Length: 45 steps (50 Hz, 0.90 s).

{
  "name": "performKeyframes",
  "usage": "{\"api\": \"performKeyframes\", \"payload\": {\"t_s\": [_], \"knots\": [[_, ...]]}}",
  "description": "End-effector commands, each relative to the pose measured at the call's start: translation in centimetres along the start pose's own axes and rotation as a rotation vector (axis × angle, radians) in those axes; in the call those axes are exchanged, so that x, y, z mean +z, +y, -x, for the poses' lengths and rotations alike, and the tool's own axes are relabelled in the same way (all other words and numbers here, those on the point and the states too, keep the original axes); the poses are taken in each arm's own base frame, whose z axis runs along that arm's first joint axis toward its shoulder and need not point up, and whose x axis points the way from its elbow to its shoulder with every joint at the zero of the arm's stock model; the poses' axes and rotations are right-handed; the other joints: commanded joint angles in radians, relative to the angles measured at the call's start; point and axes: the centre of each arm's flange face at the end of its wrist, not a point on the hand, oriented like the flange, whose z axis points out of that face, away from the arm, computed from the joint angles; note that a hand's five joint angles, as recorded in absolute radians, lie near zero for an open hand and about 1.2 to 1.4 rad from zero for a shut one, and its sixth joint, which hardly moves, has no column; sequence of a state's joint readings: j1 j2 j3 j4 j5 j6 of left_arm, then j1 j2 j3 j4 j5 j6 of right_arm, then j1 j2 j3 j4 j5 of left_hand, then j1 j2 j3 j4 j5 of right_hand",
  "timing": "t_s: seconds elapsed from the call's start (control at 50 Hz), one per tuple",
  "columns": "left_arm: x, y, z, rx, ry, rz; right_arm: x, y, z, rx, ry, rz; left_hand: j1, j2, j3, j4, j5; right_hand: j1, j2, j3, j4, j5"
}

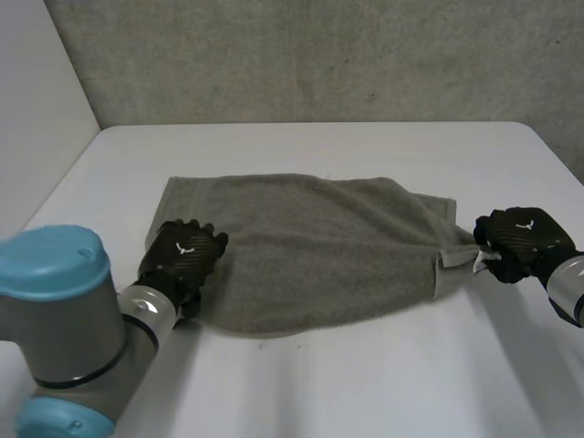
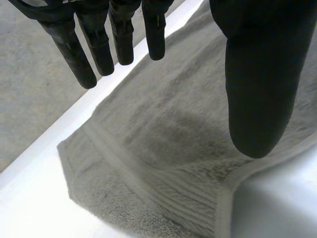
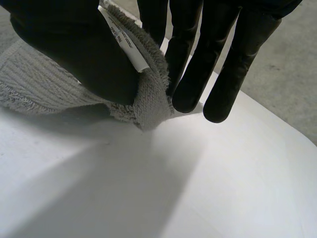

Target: Fold the laundry

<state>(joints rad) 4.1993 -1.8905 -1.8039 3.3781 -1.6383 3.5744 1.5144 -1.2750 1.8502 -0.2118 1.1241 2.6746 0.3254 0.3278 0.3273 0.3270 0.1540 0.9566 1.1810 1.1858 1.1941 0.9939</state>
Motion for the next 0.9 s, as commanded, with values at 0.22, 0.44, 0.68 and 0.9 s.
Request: {"api": "performKeyframes", "payload": {"t_s": [0.22, 0.44, 0.68, 0.9], "knots": [[0.4, 1.9, -1.0, 0.010, -0.012, 0.052, 0.0, 0.0, -0.5, 0.024, 0.028, 0.006, 0.055, 0.053, 0.054, 0.054, 0.052, 0.440, 0.215, 0.210, 0.202, 0.228], [-1.6, 1.9, -1.2, 0.012, 0.011, 0.066, 0.0, 0.0, -0.3, 0.021, 0.022, 0.006, 0.055, 0.053, 0.054, 0.054, 0.052, 0.440, 0.215, 0.210, 0.202, 0.228], [1.5, 3.4, -0.8, 0.005, -0.021, 0.079, 0.0, 0.1, -0.3, 0.024, 0.022, 0.009, 0.193, 0.191, 0.191, 0.191, 0.190, 0.440, 0.215, 0.210, 0.202, 0.228], [4.2, 2.8, 3.4, -0.032, -0.146, 0.039, -0.1, 0.2, -0.3, 0.019, 0.025, 0.015, 1.071, 1.068, 1.069, 1.069, 1.068, 0.440, 0.215, 0.210, 0.202, 0.228]]}}
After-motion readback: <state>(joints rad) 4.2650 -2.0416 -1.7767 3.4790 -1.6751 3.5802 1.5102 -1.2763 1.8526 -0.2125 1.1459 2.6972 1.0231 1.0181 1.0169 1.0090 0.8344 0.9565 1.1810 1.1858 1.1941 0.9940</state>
